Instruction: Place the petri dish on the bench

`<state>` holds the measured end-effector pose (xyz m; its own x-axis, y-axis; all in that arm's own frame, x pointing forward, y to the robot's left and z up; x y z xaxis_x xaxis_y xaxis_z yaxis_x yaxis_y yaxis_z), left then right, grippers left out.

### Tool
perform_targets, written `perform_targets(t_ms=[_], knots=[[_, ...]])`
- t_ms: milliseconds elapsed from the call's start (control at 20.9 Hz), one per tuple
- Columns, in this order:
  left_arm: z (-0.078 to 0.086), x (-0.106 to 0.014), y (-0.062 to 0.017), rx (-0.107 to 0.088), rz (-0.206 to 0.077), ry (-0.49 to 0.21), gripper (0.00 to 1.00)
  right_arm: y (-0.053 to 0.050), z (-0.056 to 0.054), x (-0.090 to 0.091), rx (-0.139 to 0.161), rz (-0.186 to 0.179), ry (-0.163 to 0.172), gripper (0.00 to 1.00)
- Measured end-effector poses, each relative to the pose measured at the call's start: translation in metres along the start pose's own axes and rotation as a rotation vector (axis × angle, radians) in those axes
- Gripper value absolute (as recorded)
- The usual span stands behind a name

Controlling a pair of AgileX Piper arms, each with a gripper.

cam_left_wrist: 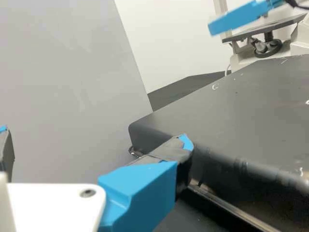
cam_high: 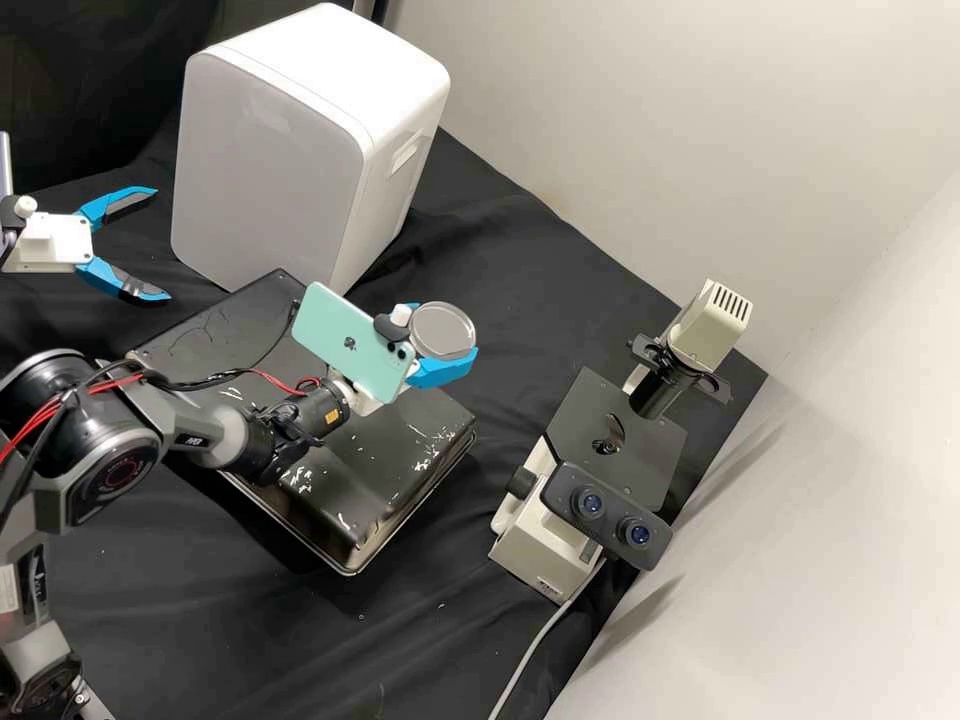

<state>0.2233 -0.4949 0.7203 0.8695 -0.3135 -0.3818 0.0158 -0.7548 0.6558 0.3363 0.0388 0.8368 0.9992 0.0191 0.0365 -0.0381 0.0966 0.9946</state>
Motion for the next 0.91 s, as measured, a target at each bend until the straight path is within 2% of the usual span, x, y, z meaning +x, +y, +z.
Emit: perform_targets(t_ms=[144,239,335,479,910], knots=[[0.0,0.0,0.0,0.0,0.0,0.0,1.0,-0.014,0.002,-0.003,0.011,-0.023,-0.008,0.0],[0.0,0.0,0.0,0.0,0.0,0.0,1.0,-0.021,0.004,-0.005,0.004,-0.034,-0.009,0.0],[0.0,0.0,0.0,0.0,0.0,0.0,1.0,-0.026,0.008,-0.007,-0.005,-0.041,-0.016,0.0],[0.0,0.0,0.0,0.0,0.0,0.0,1.0,-0.033,0.013,-0.011,0.003,-0.048,-0.034,0.0],[0.0,0.0,0.0,0.0,0.0,0.0,1.0,-0.047,0.026,-0.028,0.001,-0.058,-0.049,0.0]])
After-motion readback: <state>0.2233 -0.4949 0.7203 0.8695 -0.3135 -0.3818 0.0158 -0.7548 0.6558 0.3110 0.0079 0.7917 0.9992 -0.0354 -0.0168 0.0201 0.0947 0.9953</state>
